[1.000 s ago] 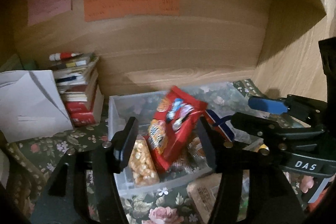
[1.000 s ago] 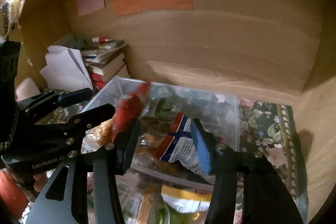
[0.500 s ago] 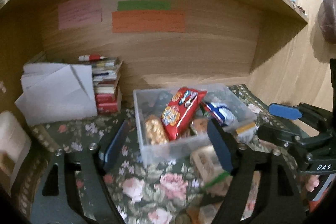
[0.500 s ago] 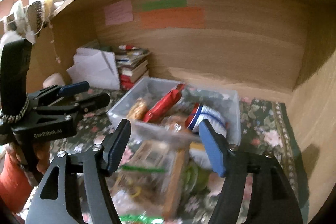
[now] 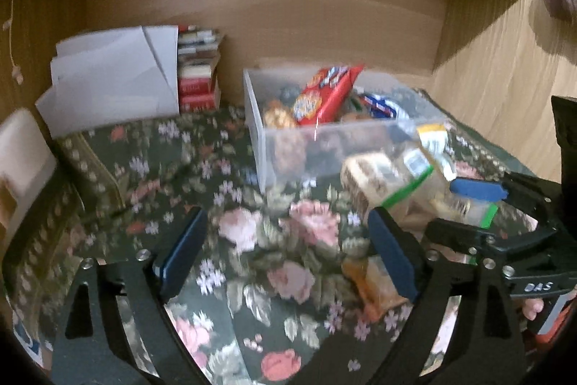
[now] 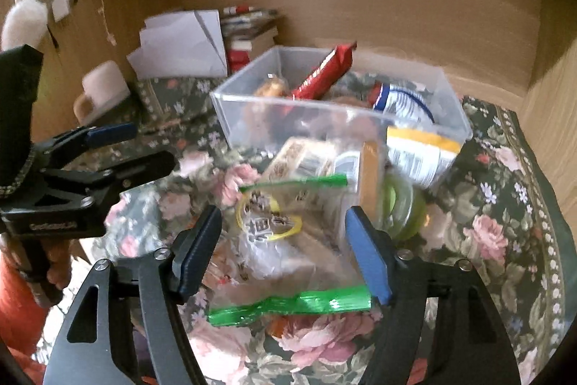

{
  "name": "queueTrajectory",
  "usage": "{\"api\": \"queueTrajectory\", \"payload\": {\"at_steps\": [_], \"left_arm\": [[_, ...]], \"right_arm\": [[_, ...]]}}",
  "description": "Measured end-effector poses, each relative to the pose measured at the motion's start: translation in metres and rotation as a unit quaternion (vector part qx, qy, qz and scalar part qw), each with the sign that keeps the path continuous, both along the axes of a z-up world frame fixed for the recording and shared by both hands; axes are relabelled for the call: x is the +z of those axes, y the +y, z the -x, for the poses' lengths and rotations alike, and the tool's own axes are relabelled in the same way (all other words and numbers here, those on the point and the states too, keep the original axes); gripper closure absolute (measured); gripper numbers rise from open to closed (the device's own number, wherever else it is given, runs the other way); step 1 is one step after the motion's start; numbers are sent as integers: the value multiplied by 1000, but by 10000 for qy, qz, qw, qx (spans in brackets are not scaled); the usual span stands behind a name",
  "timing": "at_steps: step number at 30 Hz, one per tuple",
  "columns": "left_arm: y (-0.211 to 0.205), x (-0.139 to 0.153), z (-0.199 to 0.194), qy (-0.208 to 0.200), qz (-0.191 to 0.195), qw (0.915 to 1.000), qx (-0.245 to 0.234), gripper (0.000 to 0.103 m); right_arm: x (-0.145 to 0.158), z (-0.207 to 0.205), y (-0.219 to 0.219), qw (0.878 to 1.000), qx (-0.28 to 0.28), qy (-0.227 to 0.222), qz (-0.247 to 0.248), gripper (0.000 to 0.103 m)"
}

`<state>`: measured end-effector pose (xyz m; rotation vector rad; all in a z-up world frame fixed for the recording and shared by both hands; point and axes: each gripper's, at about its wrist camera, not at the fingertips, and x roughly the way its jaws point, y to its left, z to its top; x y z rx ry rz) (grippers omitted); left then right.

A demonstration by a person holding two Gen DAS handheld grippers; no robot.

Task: Organize snacks
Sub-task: 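Grasp the clear bag with green strip using the right tool, then grasp the wrapped barcoded bread loaf with left tool while right lifts green-strip bag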

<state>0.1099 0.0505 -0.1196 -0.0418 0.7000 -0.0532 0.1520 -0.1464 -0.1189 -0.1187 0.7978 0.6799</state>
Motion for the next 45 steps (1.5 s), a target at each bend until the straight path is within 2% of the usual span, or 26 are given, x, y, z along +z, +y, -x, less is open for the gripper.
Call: {"api": "queueTrajectory", "payload": {"at_steps": [4,9,14,23,28,36,41,43,45], "left_arm": [[1,-10,5,162,96,9998,-33,10],[-3,-16,10,281,174,9994,-122,9],[-17,-16,15,289,147,9991,-276,5],[-48,-25,14,498,276,9967,-586,2],[-67,-33,6,663,339,9950,-665,2],[-93,-50,-10,918,159,9933,-686,2],[-98,-57,-13,791,-71,9949,-622,2],[-97,-58,-12,724,-62,9956,-599,6],[-96,-57,-12,662,-55,9962,-567,15]], "right_arm": [[-7,2,4,9998,-78,-107,133,35],[-6,5,3,9996,-104,-210,129,50],[-1,11,-2,9995,-159,-260,33,55],[28,24,-31,9966,-409,-635,-323,55],[33,24,-52,9947,-638,-674,-439,55],[30,22,-83,9924,-913,-581,-593,55],[25,20,-91,9921,-937,-524,-643,55],[24,20,-93,9920,-938,-513,-666,55],[23,18,-94,9920,-939,-491,-689,55]]}}
